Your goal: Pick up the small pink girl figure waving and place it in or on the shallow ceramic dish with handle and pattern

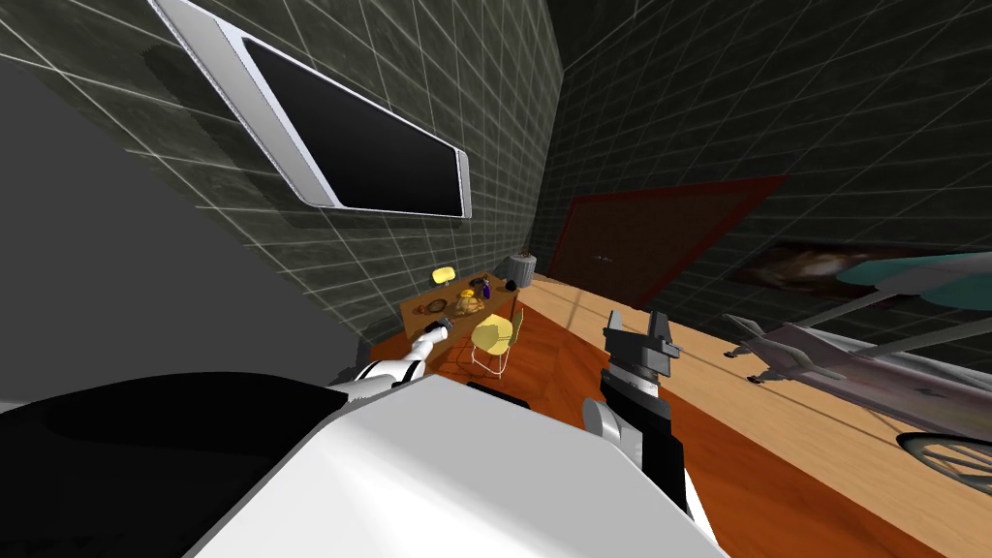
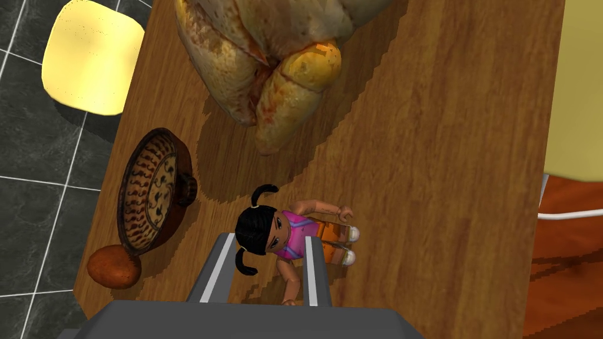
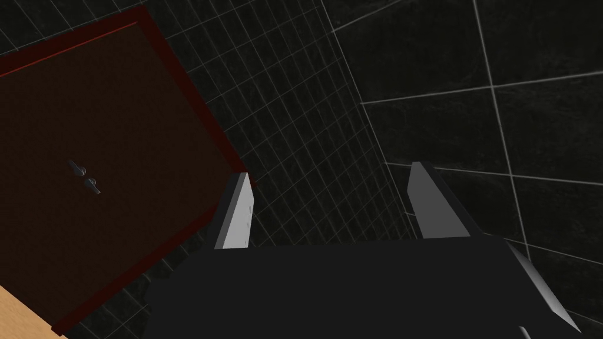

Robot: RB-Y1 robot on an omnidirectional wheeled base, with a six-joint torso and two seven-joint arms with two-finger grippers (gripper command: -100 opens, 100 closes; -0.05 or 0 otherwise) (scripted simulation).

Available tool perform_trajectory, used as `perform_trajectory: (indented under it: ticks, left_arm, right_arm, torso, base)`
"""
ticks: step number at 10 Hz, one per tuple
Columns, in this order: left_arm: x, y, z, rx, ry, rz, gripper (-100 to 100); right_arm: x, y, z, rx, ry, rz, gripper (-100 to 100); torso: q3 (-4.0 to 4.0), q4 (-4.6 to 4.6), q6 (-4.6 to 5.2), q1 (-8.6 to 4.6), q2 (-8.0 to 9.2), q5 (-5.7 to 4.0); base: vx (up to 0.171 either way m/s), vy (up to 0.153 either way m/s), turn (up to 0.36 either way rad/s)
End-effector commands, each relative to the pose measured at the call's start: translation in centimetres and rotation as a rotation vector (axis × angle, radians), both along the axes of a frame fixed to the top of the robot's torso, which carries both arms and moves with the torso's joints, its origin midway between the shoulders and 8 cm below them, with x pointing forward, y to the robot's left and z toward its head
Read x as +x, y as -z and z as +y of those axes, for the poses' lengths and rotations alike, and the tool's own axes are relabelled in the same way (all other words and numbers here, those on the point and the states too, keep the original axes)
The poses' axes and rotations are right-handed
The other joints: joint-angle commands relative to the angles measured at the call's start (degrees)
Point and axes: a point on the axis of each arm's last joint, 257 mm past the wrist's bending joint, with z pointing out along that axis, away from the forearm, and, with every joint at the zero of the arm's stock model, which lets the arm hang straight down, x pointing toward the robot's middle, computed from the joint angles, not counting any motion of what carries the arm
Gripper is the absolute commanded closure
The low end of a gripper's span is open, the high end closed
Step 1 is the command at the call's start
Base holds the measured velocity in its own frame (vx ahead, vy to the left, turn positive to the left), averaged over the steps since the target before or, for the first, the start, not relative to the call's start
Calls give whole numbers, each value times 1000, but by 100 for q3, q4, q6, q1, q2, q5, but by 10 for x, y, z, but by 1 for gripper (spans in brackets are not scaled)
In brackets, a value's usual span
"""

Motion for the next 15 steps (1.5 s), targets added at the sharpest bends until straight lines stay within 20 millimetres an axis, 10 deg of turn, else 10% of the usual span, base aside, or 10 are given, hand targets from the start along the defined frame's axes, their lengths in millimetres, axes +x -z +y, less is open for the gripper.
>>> perform_trajectory:
  ticks: [1, 3, 4, 5, 15]
  left_arm:
    - [5, 0, -10, -1, 10, 3, 100]
    - [10, -1, -14, -3, 17, 3, 100]
    - [11, -1, -16, -3, 20, 4, 0]
    - [33, -24, -16, 10, 34, -40, 100]
    - [52, -65, 9, 28, 57, -57, 100]
  right_arm:
    - [0, 0, 0, 0, 0, 0, 0]
    - [0, 0, 0, 0, 0, 0, 0]
    - [0, 0, 0, 0, 0, 0, 0]
    - [0, 0, 0, 0, 0, 0, 0]
    - [0, 0, 0, 0, 0, 0, 0]
  torso:
    - [0, 0, 0, 0, 0, 0]
    - [-1, 0, 1, -3, -3, -1]
    - [-5, -1, 0, -5, -10, -2]
    - [-8, -2, 0, -9, -16, -2]
    - [25, 9, 10, -6, 42, -8]
  base:
    - [-50, 16, 43]
    - [-35, 19, 36]
    - [0, 0, 0]
    - [-76, -41, -137]
    - [-124, 0, -149]
